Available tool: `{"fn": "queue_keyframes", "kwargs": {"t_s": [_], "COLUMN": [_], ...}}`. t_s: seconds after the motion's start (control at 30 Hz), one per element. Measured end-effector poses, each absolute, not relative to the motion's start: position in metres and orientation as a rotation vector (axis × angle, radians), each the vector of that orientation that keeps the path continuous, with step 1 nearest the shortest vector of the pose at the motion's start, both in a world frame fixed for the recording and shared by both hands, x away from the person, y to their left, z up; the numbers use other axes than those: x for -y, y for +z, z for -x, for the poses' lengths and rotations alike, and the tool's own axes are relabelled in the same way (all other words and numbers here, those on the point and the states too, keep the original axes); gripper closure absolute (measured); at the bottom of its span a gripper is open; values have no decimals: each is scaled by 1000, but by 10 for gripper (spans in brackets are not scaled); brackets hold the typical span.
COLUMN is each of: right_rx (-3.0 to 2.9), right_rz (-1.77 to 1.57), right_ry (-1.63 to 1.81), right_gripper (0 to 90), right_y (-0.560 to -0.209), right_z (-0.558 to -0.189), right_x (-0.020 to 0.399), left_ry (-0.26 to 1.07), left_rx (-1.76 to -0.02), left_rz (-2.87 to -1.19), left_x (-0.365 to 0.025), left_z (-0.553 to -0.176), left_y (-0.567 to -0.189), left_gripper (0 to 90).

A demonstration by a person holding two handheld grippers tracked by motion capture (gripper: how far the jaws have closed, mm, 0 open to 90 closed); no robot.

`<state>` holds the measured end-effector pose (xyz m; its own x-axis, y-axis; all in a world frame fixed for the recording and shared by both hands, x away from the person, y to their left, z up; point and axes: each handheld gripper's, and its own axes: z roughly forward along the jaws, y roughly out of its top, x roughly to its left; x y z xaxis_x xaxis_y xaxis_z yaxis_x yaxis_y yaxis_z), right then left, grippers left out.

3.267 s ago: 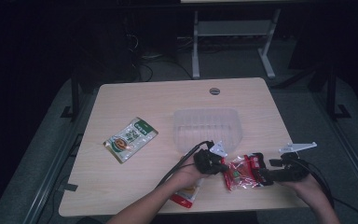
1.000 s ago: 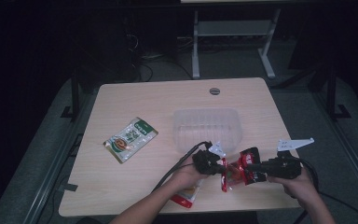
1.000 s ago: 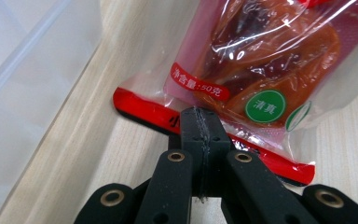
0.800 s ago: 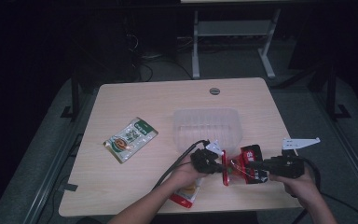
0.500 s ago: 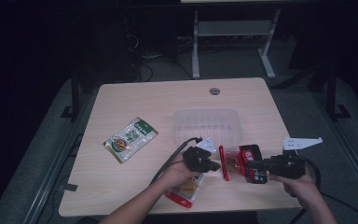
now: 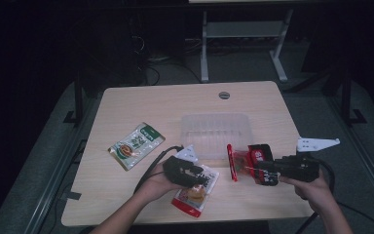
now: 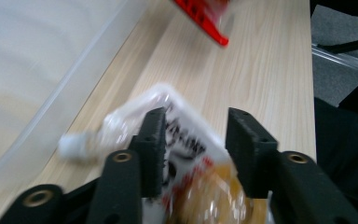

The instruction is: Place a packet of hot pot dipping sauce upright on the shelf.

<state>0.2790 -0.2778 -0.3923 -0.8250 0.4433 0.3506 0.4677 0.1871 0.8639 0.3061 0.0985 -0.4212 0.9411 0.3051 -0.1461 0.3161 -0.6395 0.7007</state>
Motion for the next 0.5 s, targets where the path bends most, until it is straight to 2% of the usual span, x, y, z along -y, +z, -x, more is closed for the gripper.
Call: {"fn": "queue_keyframes", "kwargs": {"t_s": [0.33,0.5], "right_rx": [2425,2427], "right_rz": [888,893], "right_ry": [-1822,-1849], "right_gripper": [900,899], "right_y": [-372,-365], "right_z": [-293,-306], "right_x": [263,254], "left_ry": [69,116], "left_rx": [-504,-542], "left_rz": [-2281,-2272], "left_x": [-155,-179], "left_z": [-295,-291], "left_y": [-420,-423], "left_gripper": [400,355]}}
